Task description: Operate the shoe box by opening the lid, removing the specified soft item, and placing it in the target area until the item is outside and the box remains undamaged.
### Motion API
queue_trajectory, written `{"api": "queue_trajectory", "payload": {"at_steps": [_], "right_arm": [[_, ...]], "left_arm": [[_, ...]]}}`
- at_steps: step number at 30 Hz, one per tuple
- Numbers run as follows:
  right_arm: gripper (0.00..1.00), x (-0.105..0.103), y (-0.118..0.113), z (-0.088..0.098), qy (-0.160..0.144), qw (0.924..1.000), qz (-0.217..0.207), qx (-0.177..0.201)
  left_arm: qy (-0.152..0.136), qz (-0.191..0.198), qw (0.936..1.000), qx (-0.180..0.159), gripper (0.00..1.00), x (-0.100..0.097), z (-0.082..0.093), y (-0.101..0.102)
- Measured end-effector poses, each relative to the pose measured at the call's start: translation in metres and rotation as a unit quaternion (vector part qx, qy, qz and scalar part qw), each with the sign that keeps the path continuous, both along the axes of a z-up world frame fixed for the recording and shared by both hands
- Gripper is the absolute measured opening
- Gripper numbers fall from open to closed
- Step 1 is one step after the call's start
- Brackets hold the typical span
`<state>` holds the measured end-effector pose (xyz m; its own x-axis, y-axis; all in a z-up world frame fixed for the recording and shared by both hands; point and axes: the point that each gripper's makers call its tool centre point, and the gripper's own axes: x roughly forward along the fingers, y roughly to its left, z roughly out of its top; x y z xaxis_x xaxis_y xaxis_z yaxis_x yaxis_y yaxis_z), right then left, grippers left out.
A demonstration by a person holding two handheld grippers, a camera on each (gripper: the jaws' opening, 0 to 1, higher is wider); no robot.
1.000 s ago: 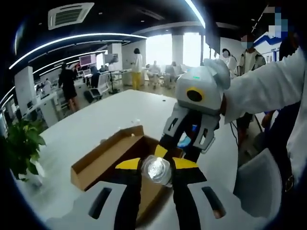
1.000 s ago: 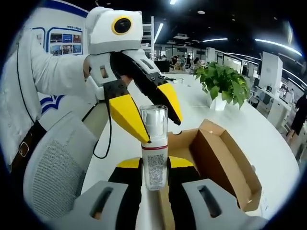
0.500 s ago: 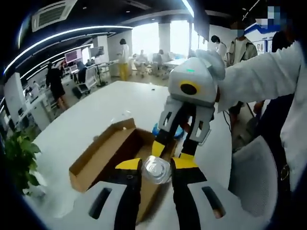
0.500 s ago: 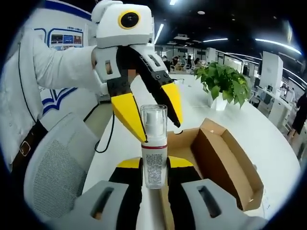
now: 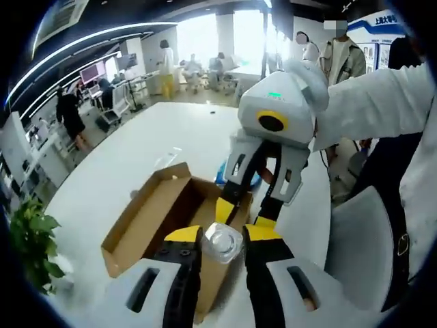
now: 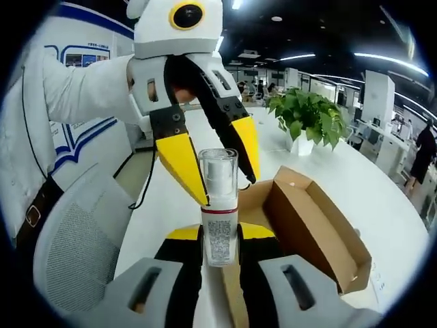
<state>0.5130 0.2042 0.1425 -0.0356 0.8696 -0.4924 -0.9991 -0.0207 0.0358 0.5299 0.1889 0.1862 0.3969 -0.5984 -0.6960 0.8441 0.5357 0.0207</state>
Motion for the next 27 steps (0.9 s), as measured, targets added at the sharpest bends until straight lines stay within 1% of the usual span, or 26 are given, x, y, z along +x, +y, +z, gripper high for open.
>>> {"api": "queue_trajectory", "payload": {"at_steps": [5,7,10,13,16,18,26,27], "right_arm": [[0.17,0.002,-0.002,-0.001,0.002,1.0,-0.01,0.001],[0.17,0.003,-0.003,-0.001,0.008,0.9998,-0.016,0.003],[0.17,0.005,-0.005,0.0,0.008,0.9997,-0.023,0.007],[0.17,0.006,-0.007,0.0,0.015,0.9993,-0.032,0.012],[0.19,0.005,-0.012,-0.005,0.013,0.9994,-0.032,0.004],[0.2,0.004,-0.013,-0.006,0.018,0.9993,-0.033,0.003],[0.22,0.003,-0.028,-0.015,0.027,0.9982,-0.051,-0.01],[0.21,0.001,-0.03,-0.014,0.03,0.9981,-0.054,-0.007]], "left_arm": [[0.01,0.011,0.9999,0.003,0.22,0.005,-0.002,-0.002],[0.012,0.013,0.9998,0.004,0.22,0.006,-0.001,-0.003],[0.012,0.012,0.9998,0.009,0.22,0.007,-0.001,-0.005],[0.01,0.013,0.9998,0.013,0.22,0.01,-0.002,-0.005],[0.012,0.009,0.9997,0.021,0.22,0.01,-0.005,-0.005],[0.011,0.01,0.9997,0.022,0.22,0.011,-0.006,-0.005],[0.012,0.005,0.9996,0.023,0.22,0.013,-0.009,-0.011],[0.012,0.003,0.9997,0.023,0.22,0.014,-0.007,-0.012]]}}
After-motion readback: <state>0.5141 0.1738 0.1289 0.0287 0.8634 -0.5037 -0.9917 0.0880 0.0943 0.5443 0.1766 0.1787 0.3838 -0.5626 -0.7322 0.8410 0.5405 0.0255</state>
